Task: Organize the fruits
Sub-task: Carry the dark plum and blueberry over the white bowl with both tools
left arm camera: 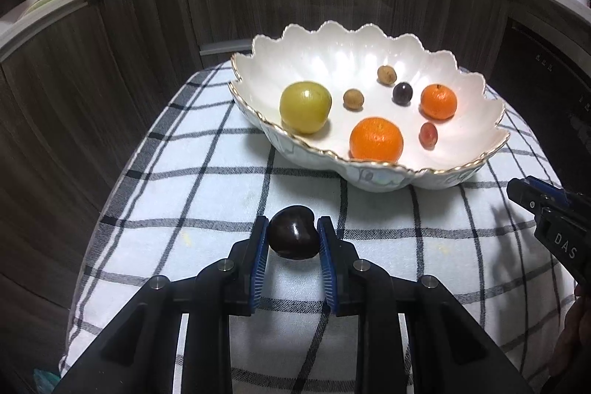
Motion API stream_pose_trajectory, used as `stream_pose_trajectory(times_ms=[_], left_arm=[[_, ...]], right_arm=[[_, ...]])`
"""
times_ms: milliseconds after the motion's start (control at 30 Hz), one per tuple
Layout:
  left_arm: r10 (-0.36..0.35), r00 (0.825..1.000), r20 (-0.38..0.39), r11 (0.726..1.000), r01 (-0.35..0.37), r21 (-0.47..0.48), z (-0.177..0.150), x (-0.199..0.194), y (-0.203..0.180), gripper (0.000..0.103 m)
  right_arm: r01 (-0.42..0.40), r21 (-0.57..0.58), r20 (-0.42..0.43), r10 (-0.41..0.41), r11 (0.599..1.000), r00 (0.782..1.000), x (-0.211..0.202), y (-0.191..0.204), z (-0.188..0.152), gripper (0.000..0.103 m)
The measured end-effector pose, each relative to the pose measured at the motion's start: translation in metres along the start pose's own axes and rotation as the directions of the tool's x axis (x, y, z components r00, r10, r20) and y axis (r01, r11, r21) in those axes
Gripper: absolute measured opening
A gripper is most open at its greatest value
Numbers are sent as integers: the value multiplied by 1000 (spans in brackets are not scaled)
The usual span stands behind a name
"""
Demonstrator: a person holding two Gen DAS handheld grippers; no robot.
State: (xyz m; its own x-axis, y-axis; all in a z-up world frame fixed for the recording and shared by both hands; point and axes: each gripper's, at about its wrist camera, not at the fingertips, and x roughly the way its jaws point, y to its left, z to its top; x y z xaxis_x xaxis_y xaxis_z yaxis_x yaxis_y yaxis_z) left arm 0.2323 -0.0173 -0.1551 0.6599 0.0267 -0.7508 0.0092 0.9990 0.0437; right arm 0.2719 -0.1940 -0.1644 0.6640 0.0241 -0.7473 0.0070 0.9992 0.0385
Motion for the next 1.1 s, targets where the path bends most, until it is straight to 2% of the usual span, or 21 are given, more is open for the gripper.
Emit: stream_pose_trajectory(times_ms=[400,1100], left_arm=[[6,999,34,1000,-6,4,6,-29,-1,27],[14,995,100,999,-11,-34,40,-63,10,27]], right_arm=[[-12,1,57,12,1000,998,-30,1,9,24],[-69,-44,145,74,997,987,-59,17,46,24]])
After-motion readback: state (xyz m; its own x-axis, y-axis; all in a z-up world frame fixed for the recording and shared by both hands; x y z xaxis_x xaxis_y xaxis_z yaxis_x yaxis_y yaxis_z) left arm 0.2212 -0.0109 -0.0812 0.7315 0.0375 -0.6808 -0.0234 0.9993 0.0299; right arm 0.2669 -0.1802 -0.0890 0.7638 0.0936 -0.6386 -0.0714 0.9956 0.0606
